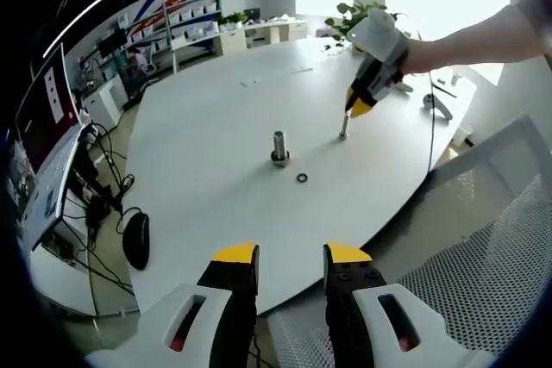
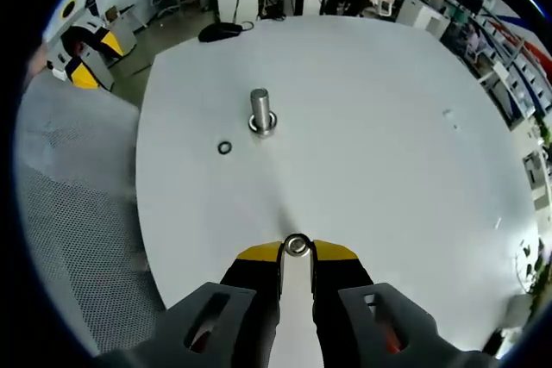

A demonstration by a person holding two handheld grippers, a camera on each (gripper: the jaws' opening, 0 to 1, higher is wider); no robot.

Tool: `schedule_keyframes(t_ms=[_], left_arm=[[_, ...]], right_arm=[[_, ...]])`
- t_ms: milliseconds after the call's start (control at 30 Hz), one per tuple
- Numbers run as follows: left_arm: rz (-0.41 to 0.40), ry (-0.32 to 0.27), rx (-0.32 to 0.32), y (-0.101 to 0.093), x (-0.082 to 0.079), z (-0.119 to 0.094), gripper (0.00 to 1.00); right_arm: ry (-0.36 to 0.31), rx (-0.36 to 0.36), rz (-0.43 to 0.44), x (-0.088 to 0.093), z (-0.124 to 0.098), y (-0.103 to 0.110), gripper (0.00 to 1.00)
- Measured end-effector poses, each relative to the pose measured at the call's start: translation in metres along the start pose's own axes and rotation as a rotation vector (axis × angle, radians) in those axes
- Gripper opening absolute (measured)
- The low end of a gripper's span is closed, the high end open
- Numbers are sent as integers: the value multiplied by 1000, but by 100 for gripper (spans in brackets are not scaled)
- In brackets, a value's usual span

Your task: Place the washer onto the threaded stud by aligning its center hole with the stud, sliding it down to the base, and recovering from edge contact or off-axis alignment until the washer reaches the visible bottom stop.

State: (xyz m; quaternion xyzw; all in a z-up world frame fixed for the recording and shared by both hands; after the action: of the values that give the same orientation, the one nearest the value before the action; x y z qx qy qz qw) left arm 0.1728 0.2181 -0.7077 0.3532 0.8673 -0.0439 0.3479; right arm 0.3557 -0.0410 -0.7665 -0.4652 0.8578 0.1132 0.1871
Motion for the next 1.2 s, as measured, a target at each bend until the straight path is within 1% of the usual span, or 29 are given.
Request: schedule_keyframes(t_ms=[167,533,833,1000,1200], left_arm=[[-2,3,-1,0,0,0,28],[10,20,12,-2,2,2,28],[5,30,10,-3,3,2,28],[11,39,14,-4,4,3,28],[17,45,11,-3,4,3,28]], right_arm=[[20,-1,5,2,5,-3,14],[46,-10,-12,3,13,-4,14],[78,-22,-5,8,32,-5,14],[99,-22,-29,10,42,-4,14],[117,-24,-12,13,51,-8,14]])
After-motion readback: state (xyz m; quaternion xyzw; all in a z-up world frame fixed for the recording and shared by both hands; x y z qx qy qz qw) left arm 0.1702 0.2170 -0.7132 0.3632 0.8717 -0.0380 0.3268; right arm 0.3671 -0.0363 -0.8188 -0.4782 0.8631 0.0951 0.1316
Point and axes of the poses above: the point that each gripper's makers call its tool centre point, and the gripper's own axes: z roughly forward along the fingers, y roughly to its left, x roughly out of its underside, the point moved 5 cm from there along -z, roughly backward along the fingers, and after that the axes turned 13 degrees about z, right-handed, at the moved point
